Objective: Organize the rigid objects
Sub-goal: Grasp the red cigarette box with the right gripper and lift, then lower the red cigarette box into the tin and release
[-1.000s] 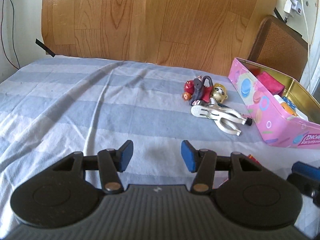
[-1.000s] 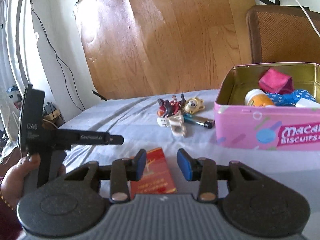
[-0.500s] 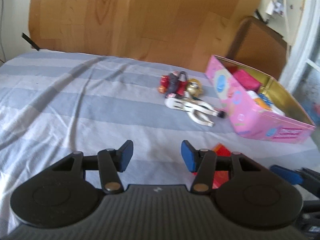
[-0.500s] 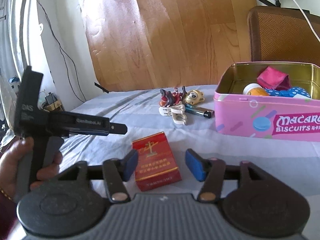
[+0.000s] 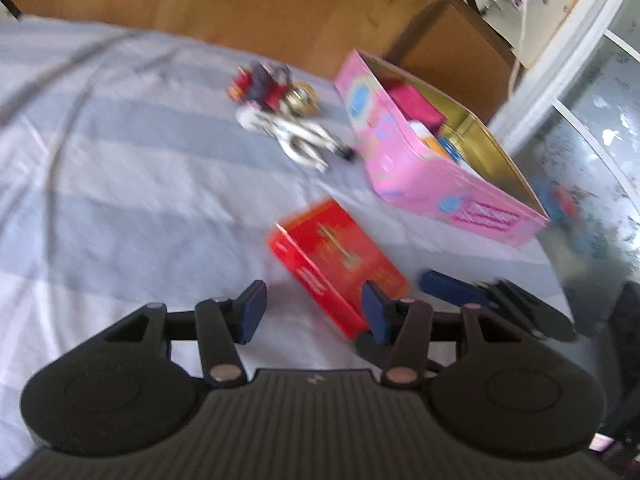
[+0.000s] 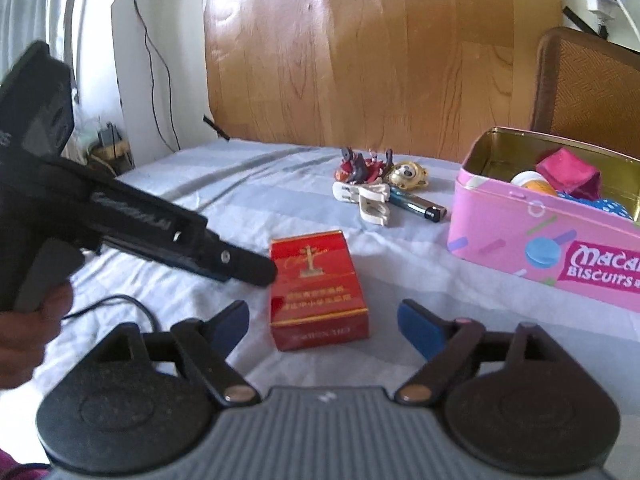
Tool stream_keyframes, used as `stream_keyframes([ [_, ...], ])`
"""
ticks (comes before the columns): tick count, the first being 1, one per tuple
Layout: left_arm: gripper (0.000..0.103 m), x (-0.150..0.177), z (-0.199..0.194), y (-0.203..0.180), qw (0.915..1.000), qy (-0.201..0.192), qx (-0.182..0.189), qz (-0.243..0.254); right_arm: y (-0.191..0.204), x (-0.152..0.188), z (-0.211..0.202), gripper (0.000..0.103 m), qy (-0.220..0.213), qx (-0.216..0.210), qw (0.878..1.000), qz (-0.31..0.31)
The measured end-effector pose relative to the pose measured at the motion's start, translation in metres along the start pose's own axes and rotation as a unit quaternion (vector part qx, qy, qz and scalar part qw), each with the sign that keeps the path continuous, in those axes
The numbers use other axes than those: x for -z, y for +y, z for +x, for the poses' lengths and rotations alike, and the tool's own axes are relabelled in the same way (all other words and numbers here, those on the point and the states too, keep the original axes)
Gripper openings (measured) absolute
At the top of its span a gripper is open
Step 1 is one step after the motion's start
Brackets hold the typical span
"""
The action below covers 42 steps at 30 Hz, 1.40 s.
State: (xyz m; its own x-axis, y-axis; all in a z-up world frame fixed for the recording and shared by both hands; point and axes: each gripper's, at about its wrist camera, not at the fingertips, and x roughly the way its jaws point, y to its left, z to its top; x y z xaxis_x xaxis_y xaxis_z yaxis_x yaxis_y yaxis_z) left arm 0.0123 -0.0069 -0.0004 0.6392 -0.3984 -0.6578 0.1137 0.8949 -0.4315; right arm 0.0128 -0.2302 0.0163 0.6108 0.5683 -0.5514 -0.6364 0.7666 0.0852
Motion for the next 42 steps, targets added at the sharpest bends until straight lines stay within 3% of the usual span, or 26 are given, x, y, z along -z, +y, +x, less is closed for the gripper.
stream_keyframes([
  [1, 0.053, 0.001, 0.004, -0.003, 1.0000, -0.003, 0.003, 0.006, -0.001, 0.000, 0.004, 0.077, 0.008, -0.002, 1.000, 0.001],
  [2, 0.051, 0.001, 0.007, -0.008, 0.9998, -0.009, -0.001, 0.019, -0.002, 0.000, 0.009, 0.060, 0.020, -0.005, 1.000, 0.003],
  [4, 0.038, -0.004, 0.011, -0.012, 0.9997, -0.002, 0.019, 0.017, 0.000, 0.001, 0.013, 0.057, 0.020, -0.005, 1.000, -0.005],
  [6, 0.036, -0.013, 0.008, -0.025, 0.9989, -0.014, 0.026, 0.037, 0.001, 0.001, 0.009, 0.057, 0.010, 0.014, 1.000, -0.011],
  [10, 0.036, -0.042, 0.006, -0.065, 0.9936, -0.046, 0.056, 0.086, -0.018, -0.014, -0.014, 0.057, -0.052, 0.041, 0.998, 0.014],
  [16, 0.036, -0.089, 0.052, -0.132, 0.9802, -0.067, 0.092, 0.162, -0.067, -0.046, -0.035, 0.057, -0.126, 0.144, 0.981, 0.034],
  [27, 0.036, -0.114, 0.147, -0.224, 0.9686, -0.031, 0.110, 0.221, -0.180, -0.047, -0.027, 0.057, -0.115, 0.258, 0.953, 0.107],
  [32, 0.039, -0.118, 0.176, -0.246, 0.9701, -0.028, 0.093, 0.222, -0.219, -0.045, -0.019, 0.058, -0.101, 0.280, 0.945, 0.134],
  [35, 0.051, -0.118, 0.180, -0.247, 0.9720, -0.039, 0.067, 0.222, -0.228, -0.042, -0.012, 0.059, -0.096, 0.291, 0.943, 0.131],
  [42, 0.053, -0.120, 0.144, -0.215, 0.9701, -0.086, 0.021, 0.226, -0.222, -0.035, -0.013, 0.059, -0.110, 0.283, 0.943, 0.135],
])
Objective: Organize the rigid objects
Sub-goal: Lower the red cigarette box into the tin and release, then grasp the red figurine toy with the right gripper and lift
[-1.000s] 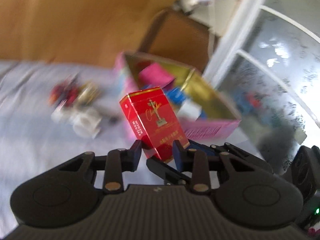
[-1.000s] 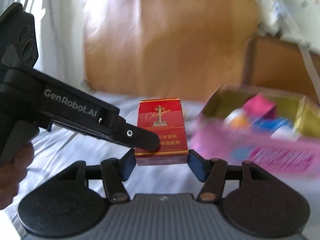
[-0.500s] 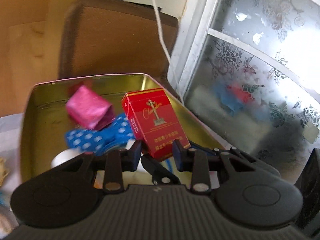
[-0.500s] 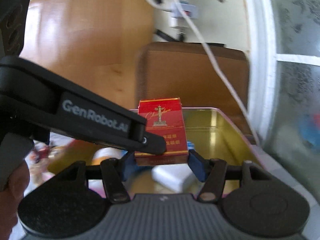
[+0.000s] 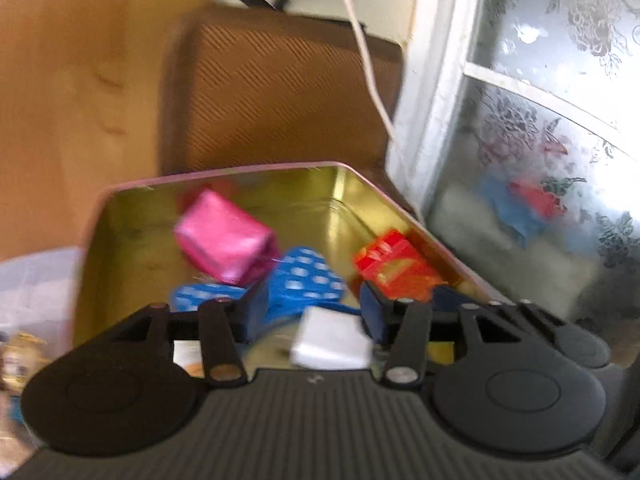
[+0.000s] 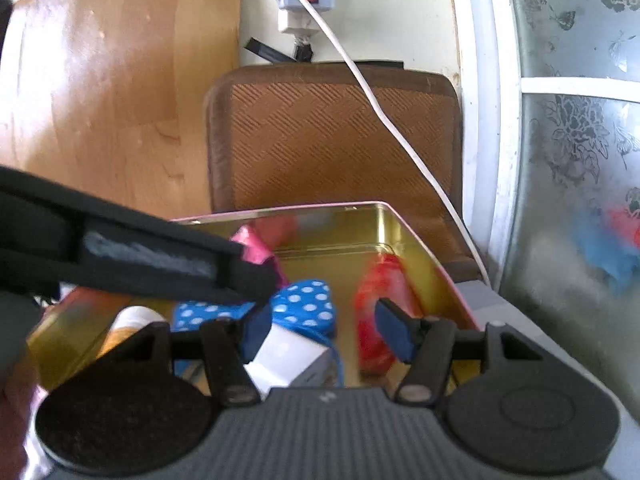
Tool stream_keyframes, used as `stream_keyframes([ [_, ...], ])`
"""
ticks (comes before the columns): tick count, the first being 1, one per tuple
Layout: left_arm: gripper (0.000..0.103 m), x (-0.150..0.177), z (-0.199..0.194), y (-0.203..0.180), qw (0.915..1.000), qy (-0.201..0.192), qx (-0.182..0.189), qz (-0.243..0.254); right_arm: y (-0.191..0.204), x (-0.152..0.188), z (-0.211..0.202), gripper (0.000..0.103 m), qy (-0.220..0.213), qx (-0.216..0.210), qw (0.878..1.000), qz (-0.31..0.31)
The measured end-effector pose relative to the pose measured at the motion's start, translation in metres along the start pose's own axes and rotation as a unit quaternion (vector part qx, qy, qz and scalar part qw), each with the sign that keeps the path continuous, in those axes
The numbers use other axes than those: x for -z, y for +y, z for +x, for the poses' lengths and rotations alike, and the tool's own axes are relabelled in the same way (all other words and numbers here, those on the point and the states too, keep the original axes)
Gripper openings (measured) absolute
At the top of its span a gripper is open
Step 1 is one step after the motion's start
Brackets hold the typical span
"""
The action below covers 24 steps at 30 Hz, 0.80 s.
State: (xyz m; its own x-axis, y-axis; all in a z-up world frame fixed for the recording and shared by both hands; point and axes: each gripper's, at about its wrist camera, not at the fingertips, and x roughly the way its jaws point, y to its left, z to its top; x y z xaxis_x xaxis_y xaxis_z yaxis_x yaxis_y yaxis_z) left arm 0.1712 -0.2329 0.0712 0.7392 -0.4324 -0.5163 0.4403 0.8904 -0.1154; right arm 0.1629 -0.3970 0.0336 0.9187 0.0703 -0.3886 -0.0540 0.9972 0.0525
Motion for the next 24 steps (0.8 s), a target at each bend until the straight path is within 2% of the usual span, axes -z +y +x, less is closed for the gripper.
stream_keyframes([
  [4, 0.053, 0.007, -0.037, 0.024, 0.9979, -0.023, -0.059, 0.013, 0.007, 0.003, -0.019, 0.059, -0.015, -0.010, 1.000, -0.002],
  [8, 0.054, 0.022, -0.069, 0.056, 0.9906, -0.033, -0.132, 0.017, 0.017, -0.002, -0.033, 0.059, -0.025, -0.020, 0.999, 0.003],
  [15, 0.054, 0.060, -0.105, 0.128, 0.9794, -0.013, -0.198, -0.036, 0.063, -0.018, -0.052, 0.059, -0.040, -0.063, 0.997, -0.003],
  [20, 0.054, 0.084, -0.119, 0.175, 0.9683, 0.004, -0.238, -0.076, 0.109, -0.025, -0.053, 0.059, -0.025, -0.107, 0.994, -0.020],
  [24, 0.054, 0.103, -0.125, 0.214, 0.9570, 0.011, -0.270, -0.106, 0.151, -0.029, -0.049, 0.059, -0.013, -0.133, 0.989, -0.058],
])
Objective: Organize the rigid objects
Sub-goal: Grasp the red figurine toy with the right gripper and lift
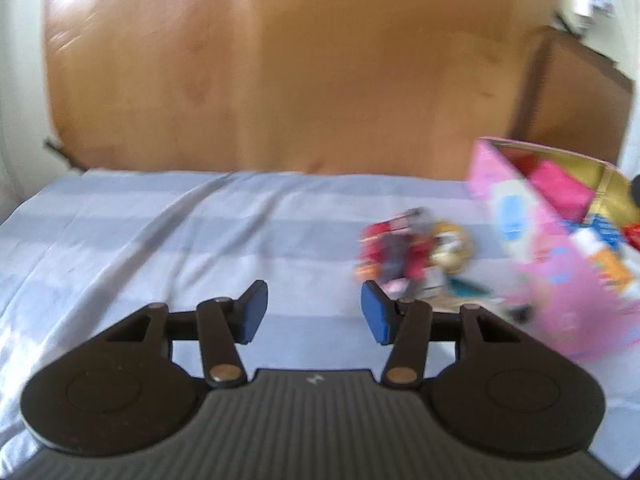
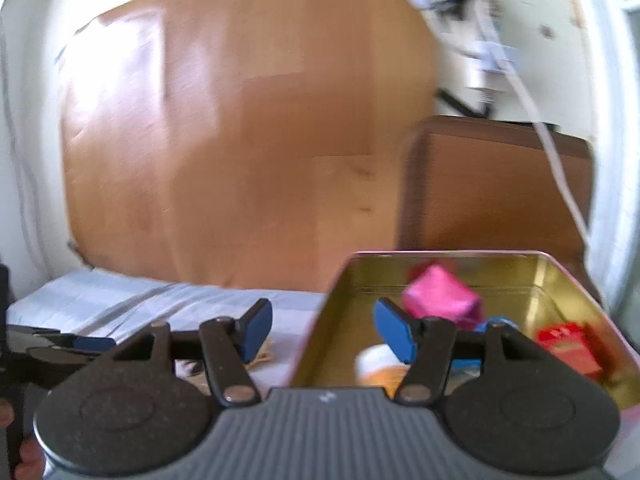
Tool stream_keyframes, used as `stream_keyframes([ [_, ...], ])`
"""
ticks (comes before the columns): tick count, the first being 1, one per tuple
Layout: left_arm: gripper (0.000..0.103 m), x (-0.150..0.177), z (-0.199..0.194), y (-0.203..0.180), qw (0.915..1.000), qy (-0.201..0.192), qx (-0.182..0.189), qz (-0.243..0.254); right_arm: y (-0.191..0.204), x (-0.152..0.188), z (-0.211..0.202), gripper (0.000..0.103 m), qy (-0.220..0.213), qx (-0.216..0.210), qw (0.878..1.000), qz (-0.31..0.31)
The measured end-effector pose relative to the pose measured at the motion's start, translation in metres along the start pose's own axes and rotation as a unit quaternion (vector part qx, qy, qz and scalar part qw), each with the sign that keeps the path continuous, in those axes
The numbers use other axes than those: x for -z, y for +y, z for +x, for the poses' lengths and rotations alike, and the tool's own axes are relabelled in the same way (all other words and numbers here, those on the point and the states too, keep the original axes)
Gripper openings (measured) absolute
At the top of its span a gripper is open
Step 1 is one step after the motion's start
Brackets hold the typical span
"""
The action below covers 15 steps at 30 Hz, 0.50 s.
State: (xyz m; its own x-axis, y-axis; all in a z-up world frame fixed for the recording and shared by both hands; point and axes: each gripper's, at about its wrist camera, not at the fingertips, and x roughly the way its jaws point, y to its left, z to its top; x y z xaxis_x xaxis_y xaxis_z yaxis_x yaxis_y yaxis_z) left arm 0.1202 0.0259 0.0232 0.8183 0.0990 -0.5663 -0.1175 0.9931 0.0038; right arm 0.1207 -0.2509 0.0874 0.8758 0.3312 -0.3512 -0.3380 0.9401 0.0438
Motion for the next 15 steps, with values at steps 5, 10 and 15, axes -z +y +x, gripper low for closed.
stream_keyframes([
  [5, 0.054, 0.017, 0.020, 0.041, 0.9986, 0.013, -0.037, -0.037, 0.045, -0.007, 0.027, 0.057, 0.032, -0.040, 0.998, -0.038],
  [10, 0.054, 0.018, 0.023, 0.055, 0.9969, 0.001, -0.023, -0.075, 0.083, -0.007, 0.076, 0.055, 0.095, -0.072, 0.992, -0.036],
  [15, 0.054, 0.017, 0.023, 0.050, 0.9976, -0.009, -0.012, -0.067, 0.114, 0.004, 0.115, 0.051, 0.141, -0.090, 0.985, -0.038],
])
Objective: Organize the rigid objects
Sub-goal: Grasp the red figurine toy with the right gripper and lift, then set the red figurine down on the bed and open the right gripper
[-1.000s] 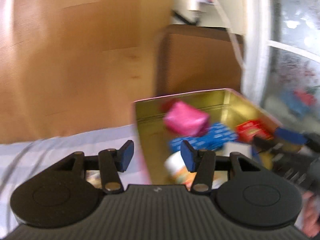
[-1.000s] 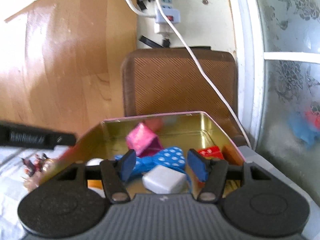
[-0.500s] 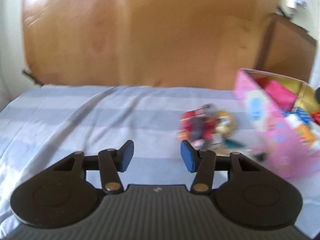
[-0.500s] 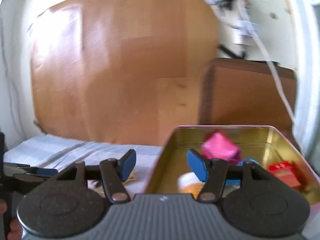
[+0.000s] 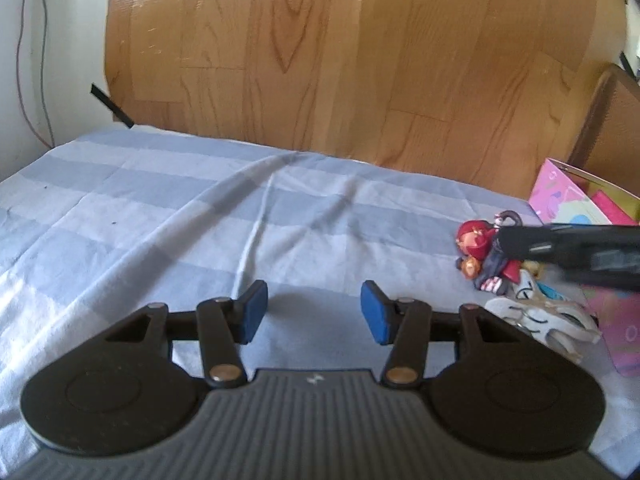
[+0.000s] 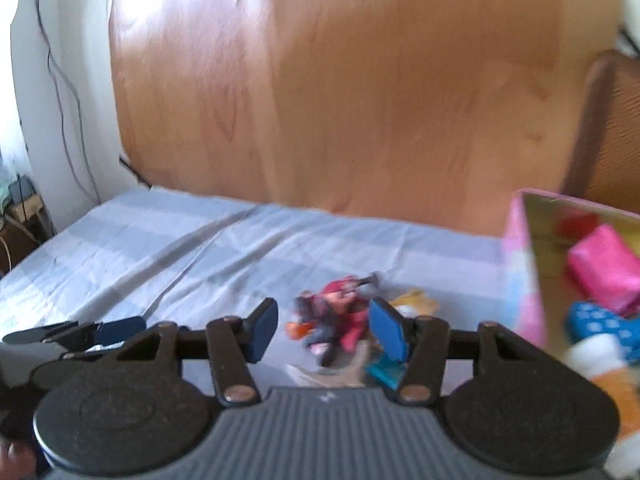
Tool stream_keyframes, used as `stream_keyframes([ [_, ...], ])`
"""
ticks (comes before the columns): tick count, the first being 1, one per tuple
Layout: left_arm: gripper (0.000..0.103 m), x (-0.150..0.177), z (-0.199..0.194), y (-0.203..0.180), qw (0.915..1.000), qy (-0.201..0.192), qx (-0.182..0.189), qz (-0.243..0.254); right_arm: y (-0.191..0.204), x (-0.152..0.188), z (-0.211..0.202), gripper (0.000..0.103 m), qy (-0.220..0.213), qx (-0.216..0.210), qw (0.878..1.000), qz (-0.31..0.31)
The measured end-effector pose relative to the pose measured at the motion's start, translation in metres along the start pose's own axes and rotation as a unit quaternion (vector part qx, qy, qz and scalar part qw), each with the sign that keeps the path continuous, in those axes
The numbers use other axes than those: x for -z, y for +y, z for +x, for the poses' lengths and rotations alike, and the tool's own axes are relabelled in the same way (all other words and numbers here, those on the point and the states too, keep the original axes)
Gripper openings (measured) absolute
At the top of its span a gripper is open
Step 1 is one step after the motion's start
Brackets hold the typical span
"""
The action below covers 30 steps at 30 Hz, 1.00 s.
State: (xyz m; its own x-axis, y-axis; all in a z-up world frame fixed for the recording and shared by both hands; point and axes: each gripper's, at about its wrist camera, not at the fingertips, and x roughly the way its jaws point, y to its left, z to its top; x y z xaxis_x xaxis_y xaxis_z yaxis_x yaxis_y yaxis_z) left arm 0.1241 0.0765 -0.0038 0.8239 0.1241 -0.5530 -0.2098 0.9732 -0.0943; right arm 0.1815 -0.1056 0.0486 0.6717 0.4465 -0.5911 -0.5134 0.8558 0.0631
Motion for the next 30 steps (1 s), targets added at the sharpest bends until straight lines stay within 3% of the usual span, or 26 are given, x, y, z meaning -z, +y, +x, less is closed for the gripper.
stream_keyframes([
  [2, 0.054, 0.001, 0.001, 0.000, 1.0000, 0.003, 0.002, -0.001, 0.012, 0.001, 0.018, 0.045, 0.012, 0.011, 1.000, -0.020],
  [3, 0.054, 0.002, 0.000, 0.001, 1.0000, 0.004, 0.004, -0.004, 0.017, 0.002, 0.026, 0.039, 0.014, 0.023, 0.999, -0.032],
  [4, 0.054, 0.003, 0.000, 0.003, 0.9999, 0.004, 0.006, -0.007, 0.021, 0.003, 0.034, 0.025, 0.016, 0.044, 0.998, -0.046],
  [6, 0.054, 0.003, 0.001, 0.005, 0.9999, 0.005, 0.008, -0.012, 0.024, 0.005, 0.042, 0.022, 0.007, 0.067, 0.996, -0.059],
  [9, 0.054, 0.003, 0.000, 0.006, 0.9998, 0.004, 0.010, -0.014, 0.020, 0.003, 0.032, 0.022, -0.004, 0.060, 0.998, -0.028],
  [16, 0.054, 0.003, 0.000, 0.008, 0.9997, 0.005, 0.012, -0.018, 0.018, 0.016, -0.055, 0.021, -0.054, -0.050, 0.997, 0.002],
  [22, 0.054, 0.003, 0.000, 0.006, 0.9999, 0.007, 0.007, -0.006, -0.007, 0.072, -0.126, 0.022, -0.028, -0.143, 0.989, 0.016],
  [24, 0.054, 0.003, 0.000, 0.004, 1.0000, 0.008, 0.003, -0.001, -0.015, 0.095, -0.140, 0.022, -0.021, -0.129, 0.991, 0.003],
  [28, 0.054, 0.005, -0.001, -0.001, 0.9997, 0.012, -0.009, 0.017, -0.030, 0.124, -0.163, 0.025, -0.032, -0.024, 0.999, -0.018],
  [30, 0.054, 0.005, -0.002, -0.004, 0.9994, 0.014, -0.018, 0.025, -0.043, 0.131, -0.175, 0.027, -0.039, -0.002, 0.999, -0.001],
])
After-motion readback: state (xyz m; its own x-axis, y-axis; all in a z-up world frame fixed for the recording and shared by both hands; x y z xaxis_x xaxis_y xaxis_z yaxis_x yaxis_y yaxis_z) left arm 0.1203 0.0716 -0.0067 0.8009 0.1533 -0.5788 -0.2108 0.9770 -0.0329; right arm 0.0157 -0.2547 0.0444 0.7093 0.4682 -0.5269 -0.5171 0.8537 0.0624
